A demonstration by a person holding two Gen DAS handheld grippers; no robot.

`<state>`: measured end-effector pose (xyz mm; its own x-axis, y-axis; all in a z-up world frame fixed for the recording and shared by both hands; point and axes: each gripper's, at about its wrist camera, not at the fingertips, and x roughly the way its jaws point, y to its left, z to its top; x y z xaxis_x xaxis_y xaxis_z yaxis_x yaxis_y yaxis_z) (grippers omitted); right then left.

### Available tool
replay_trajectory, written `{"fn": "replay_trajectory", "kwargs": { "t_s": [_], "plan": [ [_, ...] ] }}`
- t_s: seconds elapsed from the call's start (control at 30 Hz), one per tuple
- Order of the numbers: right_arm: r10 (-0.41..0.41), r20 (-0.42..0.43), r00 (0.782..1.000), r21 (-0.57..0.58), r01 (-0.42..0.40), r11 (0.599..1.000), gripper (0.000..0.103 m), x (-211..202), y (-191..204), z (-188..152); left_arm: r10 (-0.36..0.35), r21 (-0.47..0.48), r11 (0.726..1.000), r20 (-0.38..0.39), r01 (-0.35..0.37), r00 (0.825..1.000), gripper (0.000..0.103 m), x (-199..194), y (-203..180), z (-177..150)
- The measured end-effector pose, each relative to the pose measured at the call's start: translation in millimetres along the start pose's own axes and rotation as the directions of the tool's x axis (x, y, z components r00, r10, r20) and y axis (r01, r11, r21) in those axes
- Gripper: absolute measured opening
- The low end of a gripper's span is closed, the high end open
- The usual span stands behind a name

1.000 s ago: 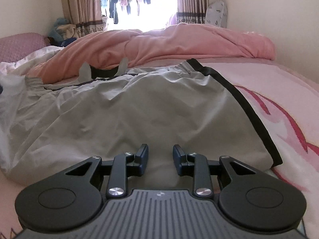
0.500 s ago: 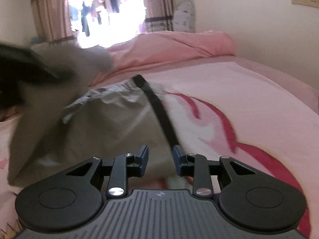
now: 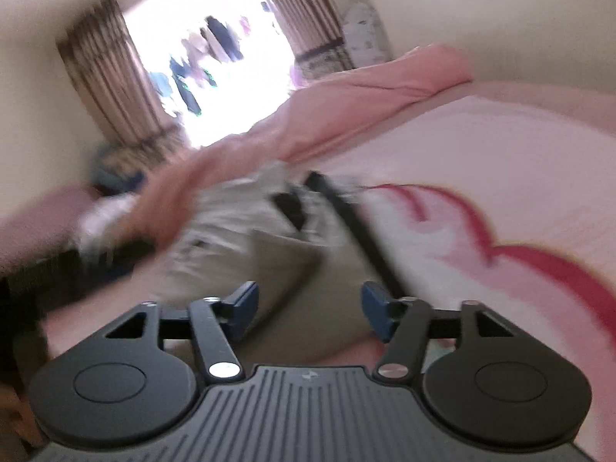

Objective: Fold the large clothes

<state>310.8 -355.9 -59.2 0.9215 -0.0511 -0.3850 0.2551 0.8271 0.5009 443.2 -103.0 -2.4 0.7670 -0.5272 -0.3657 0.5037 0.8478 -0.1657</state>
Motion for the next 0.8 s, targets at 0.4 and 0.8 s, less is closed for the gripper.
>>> {"fn": "replay_trajectory", "kwargs": {
  "t_s": [0.4,0.8],
  "plan": [
    [-0.033,-0.133,0.991,0.098,0.046,0.994,0.065,80.3,10.4,1.8,0.164,-0.023,0.985,-0.191,-0.171,0.968,0.071,14.5,43.4,-73.2],
    [0.006,0.08,0.997,0.0,-0.006,1.0,0.003,23.4,22.0,44.3,0.21,-0.04,0.974,-0.185,-0.221,0.96,0.07,21.1,35.7,-55.8]
  ]
}}
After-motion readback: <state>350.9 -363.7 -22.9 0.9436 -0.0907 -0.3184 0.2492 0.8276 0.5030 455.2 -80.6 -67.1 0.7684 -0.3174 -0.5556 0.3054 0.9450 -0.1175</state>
